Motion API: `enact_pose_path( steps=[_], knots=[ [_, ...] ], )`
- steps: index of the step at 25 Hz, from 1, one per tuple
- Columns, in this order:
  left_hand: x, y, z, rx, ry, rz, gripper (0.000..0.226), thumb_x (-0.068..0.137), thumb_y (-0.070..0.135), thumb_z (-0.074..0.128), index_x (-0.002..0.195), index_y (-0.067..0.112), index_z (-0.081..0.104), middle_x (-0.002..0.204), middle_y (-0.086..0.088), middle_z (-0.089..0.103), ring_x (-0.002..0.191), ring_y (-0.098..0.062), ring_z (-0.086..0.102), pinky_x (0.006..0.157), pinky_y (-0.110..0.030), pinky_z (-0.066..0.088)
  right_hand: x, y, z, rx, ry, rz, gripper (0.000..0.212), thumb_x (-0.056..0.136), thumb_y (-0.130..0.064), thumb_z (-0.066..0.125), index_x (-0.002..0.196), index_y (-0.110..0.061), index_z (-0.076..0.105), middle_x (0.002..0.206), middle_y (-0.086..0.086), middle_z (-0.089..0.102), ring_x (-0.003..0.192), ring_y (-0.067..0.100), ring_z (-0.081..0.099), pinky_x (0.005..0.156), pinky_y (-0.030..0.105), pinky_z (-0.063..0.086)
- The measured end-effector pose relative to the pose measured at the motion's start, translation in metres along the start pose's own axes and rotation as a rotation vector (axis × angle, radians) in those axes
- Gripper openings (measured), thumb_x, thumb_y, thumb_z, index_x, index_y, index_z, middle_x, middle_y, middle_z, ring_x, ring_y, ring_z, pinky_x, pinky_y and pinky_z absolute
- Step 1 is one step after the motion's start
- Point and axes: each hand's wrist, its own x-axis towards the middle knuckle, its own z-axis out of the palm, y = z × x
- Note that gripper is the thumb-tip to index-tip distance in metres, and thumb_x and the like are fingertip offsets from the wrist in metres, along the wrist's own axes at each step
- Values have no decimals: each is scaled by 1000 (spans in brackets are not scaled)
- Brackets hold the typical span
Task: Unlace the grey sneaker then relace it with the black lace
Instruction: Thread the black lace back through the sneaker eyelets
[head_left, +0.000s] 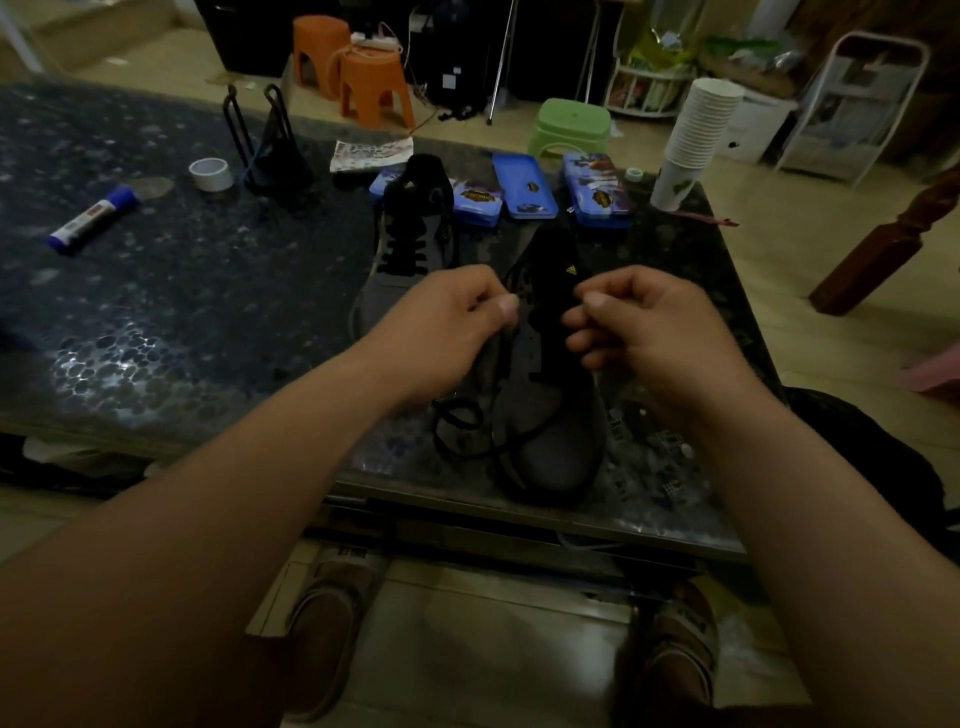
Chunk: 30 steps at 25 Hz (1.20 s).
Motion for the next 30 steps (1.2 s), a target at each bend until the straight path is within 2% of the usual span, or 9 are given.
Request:
enact_pose_path(
  steps=[2,4,6,8,11,14,18,23,30],
  knots=[
    [0,-10,-2,-15,40,-49,22,105,33,57,92,19,70,63,3,54,44,-1,40,44,-18,32,1,7,-7,-183,21,19,14,103,-13,59,103,-15,73,86,5,75,61,6,64,53,17,49],
    [-2,-14,5,36,12,-63,22,105,35,58,92,23,72,58,5,54,43,-2,41,45,-20,33,2,14,-5,-366,-47,-11,13,100,-17,66,101,-19,78,82,-7,73,66,-2,64,57,11,47],
    [-3,-17,14,125,-30,-48,20,104,36,57,91,28,71,61,4,62,47,-4,49,51,-26,42,5,18,2,-479,-106,-22,12,97,-21,70,104,-23,80,90,-12,75,84,-3,68,68,9,49],
    [-4,-21,20,208,-70,-33,21,104,36,56,86,31,65,69,7,69,57,-4,59,57,-30,49,8,22,7,-528,-126,-23,13,97,-23,71,106,-24,80,94,-12,75,89,-1,68,71,8,49],
    [-4,-27,25,293,-153,-18,25,105,37,53,81,33,59,73,11,70,65,-1,61,61,-29,46,14,27,6,-476,-131,-5,13,96,-21,72,105,-24,81,92,-12,76,89,0,69,72,8,49],
    [-1,-28,26,311,-169,-3,24,105,37,52,83,32,60,74,12,70,67,-2,61,62,-29,47,16,30,6,-436,-139,19,12,95,-21,73,103,-25,81,91,-11,77,92,4,71,81,18,53],
    [3,-25,26,186,-152,-29,25,106,36,52,83,31,62,76,12,72,67,-4,63,63,-31,52,18,31,6,-397,-150,31,10,94,-21,74,99,-26,82,91,-5,79,94,14,73,88,32,57],
    [4,-24,30,239,-134,-19,27,105,38,52,80,30,60,74,11,71,63,-3,60,60,-31,49,20,34,6,-377,-157,25,11,95,-20,73,100,-25,81,92,-5,79,97,12,72,88,28,55],
    [4,-24,32,304,-96,8,29,102,39,52,78,25,55,70,5,67,64,-14,61,64,-45,56,22,40,5,-313,-159,25,10,94,-20,74,98,-23,82,91,-6,79,98,14,73,97,38,55]
  ],
)
